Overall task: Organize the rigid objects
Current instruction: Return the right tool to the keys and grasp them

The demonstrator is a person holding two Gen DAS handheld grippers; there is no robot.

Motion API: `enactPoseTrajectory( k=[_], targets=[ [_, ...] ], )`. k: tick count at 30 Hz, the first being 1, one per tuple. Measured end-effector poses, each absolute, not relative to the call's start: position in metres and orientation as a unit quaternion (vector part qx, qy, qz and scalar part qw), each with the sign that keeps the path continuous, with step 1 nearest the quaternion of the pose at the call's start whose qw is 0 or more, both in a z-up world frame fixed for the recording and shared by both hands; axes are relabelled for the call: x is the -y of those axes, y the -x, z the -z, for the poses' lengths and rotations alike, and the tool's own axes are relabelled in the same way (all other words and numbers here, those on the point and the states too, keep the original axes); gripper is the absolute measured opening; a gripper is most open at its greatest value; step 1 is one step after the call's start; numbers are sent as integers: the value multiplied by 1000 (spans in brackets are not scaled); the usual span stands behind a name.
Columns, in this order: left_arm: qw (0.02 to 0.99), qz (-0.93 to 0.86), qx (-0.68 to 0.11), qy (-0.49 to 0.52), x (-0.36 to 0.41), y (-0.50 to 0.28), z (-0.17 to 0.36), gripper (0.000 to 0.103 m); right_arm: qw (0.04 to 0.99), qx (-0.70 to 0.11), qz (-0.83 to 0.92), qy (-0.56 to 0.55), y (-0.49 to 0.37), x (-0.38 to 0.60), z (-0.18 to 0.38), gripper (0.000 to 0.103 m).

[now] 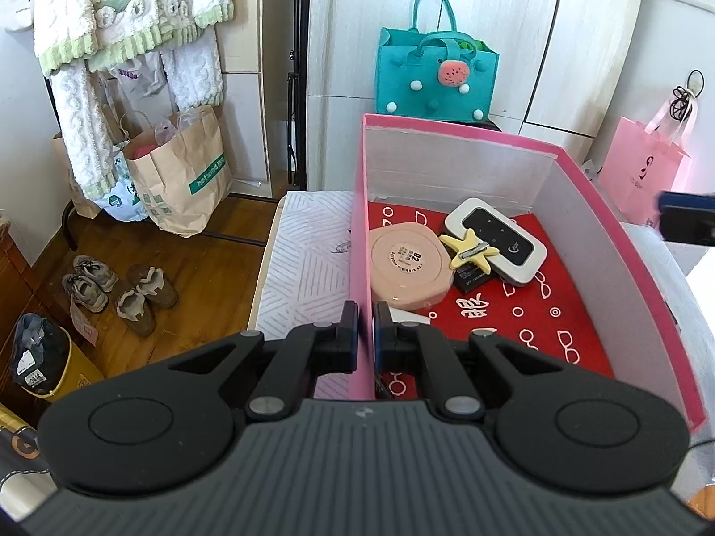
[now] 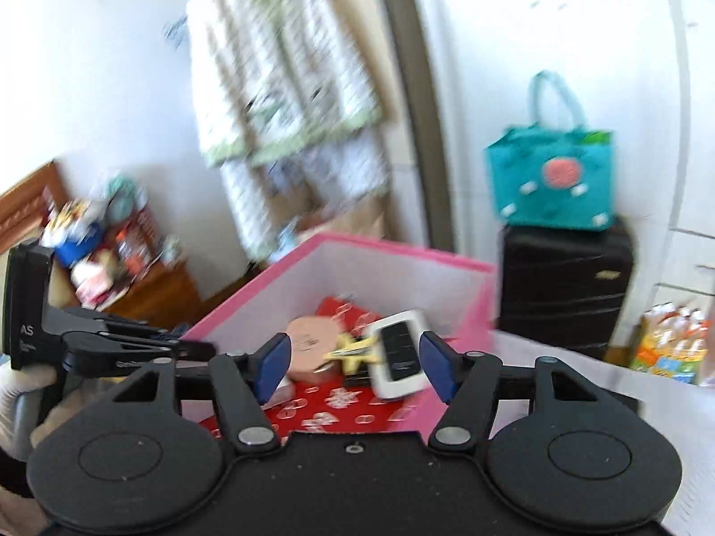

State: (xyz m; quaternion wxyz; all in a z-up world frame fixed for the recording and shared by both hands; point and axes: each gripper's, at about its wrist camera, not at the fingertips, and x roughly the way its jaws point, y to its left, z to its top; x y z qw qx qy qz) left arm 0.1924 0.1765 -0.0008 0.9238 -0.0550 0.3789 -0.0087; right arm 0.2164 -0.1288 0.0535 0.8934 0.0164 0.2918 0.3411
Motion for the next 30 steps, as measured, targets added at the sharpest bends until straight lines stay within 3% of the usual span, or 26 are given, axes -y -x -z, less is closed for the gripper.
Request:
enactPoseTrajectory(
  k=[11,15,16,18,22,25,27,30],
  targets=[
    [924,-8,-379,51,-169,-195,2,7,936,-266,-222,61,-181,169,21,72],
    [924,-12,-379,49,-168,-194,1,7,936,-288,-201,25,-178,185,45,70],
    [924,-13,-379,50,-168,-194,1,7,936,-291,-197,6,-179,191,49,67],
    [923,-15,-380,52,-167,-193,1,7,936,-299,-185,-24,-184,201,56,50],
    [923,-15,-381,53,-167,-193,1,7,940,-299,-166,-12,-187,204,68,38],
    [922,-16,-383,54,-168,-191,1,7,943,-297,-145,27,-188,195,76,12],
    [922,-16,-384,54,-169,-191,1,7,944,-301,-137,22,-188,194,78,6],
    [922,-15,-384,55,-169,-191,1,7,943,-297,-148,-14,-188,200,71,6]
  ],
)
